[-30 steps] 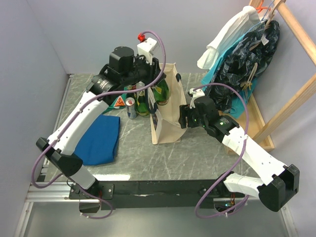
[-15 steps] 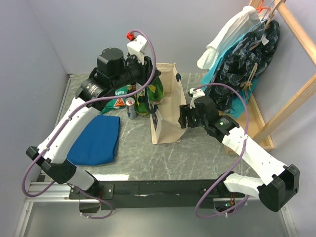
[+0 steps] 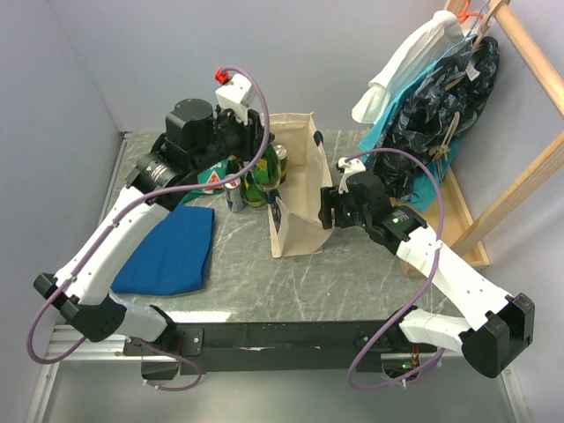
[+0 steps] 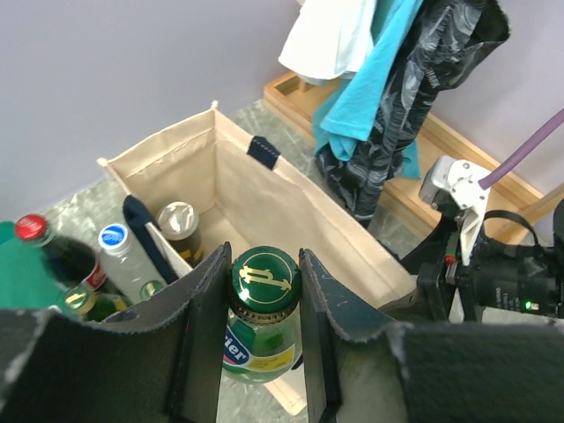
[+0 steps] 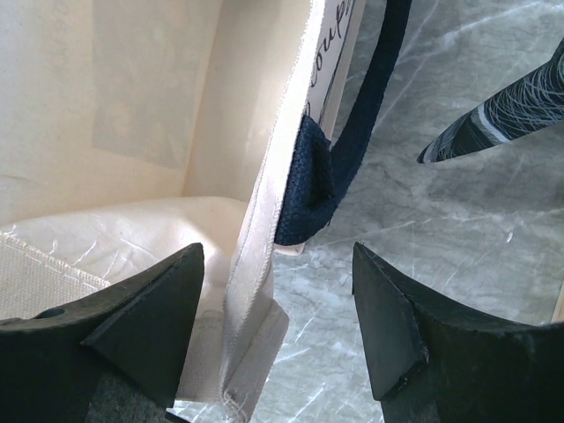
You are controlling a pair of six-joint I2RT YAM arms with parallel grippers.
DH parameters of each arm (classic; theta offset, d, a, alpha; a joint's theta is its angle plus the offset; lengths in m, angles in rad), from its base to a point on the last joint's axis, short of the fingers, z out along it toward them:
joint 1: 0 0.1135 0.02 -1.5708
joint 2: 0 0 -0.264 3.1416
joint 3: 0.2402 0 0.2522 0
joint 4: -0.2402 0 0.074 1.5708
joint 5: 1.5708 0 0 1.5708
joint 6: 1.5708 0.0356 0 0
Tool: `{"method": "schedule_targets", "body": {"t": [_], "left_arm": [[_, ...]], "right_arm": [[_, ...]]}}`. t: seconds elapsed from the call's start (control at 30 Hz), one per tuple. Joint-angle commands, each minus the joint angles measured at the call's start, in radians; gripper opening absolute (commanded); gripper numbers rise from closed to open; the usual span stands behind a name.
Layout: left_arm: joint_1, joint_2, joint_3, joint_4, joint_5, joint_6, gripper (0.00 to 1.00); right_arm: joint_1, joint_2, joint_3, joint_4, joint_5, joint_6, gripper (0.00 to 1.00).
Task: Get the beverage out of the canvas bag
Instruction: Place the drink at the center of the board.
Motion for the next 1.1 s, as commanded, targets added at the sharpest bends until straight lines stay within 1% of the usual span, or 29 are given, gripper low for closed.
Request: {"method": "schedule_targets", "body": {"t": [0.0,0.1,0.13,0.33,0.73,1.07], "left_arm": [[-0.005,-0.108,0.008,0.182,-0.062,0.028,0.01],[-0.005,-0.119,0.014,0.163,-0.067,0.039,0.01],[-0.003,-0.122,0.013,0.16,-0.102,0.044,0.01],[-0.005,-0.145,-0.025,0.157,-0.122,0.039,0.01],[-0.005,-0.208,-0.214,0.22,-0.217,0.01,0.01],[-0.005,-0.246,-0.386,0.324,-0.295,-0.004,0.01]], "right_arm": [[0.008,-0.014,-0.005,0.0,0.01,-0.003,0.74],[0.008,-0.009,-0.004,-0.001,0.008,-0.004,0.74],[0.008,-0.006,-0.004,-0.001,0.007,-0.006,0.74],[0.008,-0.008,-0.004,0.004,0.004,-0.006,0.74],[0.006,-0.009,-0.005,0.005,0.001,-0.017,0.74],[0.006,0.002,0.002,0.008,0.001,-0.017,0.74]]}}
